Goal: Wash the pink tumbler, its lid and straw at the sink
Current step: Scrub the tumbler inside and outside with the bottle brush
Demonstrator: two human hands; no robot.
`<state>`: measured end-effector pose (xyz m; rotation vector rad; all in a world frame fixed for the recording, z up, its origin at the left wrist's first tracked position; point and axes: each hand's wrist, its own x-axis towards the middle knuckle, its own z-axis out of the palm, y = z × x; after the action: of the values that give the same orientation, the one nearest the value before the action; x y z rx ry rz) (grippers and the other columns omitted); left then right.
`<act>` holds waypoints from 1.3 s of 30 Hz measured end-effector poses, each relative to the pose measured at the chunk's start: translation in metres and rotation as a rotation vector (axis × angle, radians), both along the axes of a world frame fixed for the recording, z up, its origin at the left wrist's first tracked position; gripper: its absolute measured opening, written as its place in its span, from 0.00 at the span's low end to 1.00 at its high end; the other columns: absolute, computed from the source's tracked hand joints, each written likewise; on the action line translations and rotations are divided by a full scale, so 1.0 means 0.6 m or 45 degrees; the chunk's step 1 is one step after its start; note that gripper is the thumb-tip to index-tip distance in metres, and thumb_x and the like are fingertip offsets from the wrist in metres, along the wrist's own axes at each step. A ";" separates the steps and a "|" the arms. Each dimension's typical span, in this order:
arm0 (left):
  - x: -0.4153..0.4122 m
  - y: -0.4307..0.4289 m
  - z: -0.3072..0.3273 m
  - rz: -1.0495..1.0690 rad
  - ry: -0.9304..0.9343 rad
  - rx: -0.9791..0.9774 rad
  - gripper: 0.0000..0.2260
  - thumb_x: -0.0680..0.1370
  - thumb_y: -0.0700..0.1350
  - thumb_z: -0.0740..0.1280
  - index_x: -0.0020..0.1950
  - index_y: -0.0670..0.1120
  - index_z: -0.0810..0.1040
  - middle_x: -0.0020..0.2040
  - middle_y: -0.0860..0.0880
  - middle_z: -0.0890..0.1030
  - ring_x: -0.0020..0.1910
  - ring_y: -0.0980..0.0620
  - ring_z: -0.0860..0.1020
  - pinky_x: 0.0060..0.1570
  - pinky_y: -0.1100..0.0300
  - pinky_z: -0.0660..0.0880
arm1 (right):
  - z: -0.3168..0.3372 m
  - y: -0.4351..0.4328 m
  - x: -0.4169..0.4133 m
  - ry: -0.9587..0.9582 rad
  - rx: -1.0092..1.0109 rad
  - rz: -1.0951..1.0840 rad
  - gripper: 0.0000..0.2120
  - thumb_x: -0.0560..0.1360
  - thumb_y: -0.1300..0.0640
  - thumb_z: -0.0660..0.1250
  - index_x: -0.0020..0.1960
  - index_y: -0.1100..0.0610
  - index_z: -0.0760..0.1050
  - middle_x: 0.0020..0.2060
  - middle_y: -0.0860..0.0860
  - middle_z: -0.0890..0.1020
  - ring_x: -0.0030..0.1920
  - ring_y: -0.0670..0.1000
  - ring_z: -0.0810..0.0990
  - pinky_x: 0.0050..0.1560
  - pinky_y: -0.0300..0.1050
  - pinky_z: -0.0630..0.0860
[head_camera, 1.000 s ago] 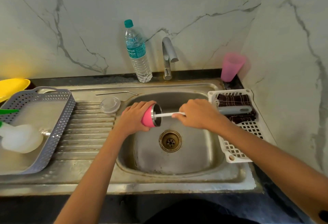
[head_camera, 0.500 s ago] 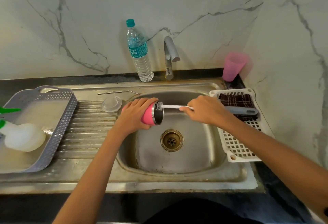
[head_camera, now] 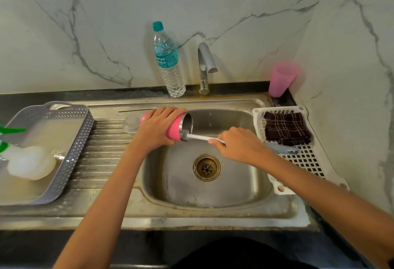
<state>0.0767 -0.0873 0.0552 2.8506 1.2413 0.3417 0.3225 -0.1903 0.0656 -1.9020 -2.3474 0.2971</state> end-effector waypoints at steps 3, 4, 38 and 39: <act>-0.002 -0.008 -0.014 0.023 -0.009 -0.107 0.44 0.63 0.52 0.78 0.75 0.54 0.62 0.68 0.50 0.72 0.66 0.47 0.71 0.66 0.46 0.68 | 0.018 0.016 0.016 -0.012 0.043 -0.005 0.25 0.81 0.39 0.52 0.33 0.52 0.71 0.26 0.48 0.72 0.25 0.46 0.69 0.29 0.41 0.69; -0.002 -0.010 -0.018 0.024 -0.023 -0.117 0.43 0.63 0.51 0.78 0.75 0.54 0.62 0.68 0.50 0.72 0.66 0.47 0.71 0.66 0.46 0.68 | 0.025 0.026 0.028 -0.031 0.042 -0.046 0.24 0.81 0.39 0.52 0.33 0.51 0.71 0.26 0.47 0.72 0.25 0.46 0.69 0.28 0.39 0.66; 0.013 -0.029 -0.034 0.031 -0.086 -0.124 0.42 0.62 0.49 0.79 0.74 0.52 0.65 0.68 0.50 0.72 0.67 0.46 0.70 0.66 0.47 0.67 | 0.014 0.013 0.030 -0.035 0.078 -0.071 0.25 0.81 0.39 0.52 0.30 0.50 0.66 0.24 0.47 0.71 0.25 0.47 0.70 0.27 0.40 0.66; 0.014 -0.027 -0.030 0.016 -0.090 -0.101 0.43 0.62 0.49 0.79 0.74 0.52 0.65 0.68 0.50 0.73 0.67 0.46 0.71 0.66 0.47 0.67 | 0.017 0.018 0.038 -0.026 0.068 -0.114 0.25 0.81 0.38 0.52 0.29 0.49 0.65 0.24 0.47 0.71 0.26 0.47 0.71 0.27 0.40 0.65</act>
<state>0.0853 -0.1037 0.0375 2.7408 1.2318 0.3806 0.3452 -0.1794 0.0755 -1.9873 -2.2502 0.2055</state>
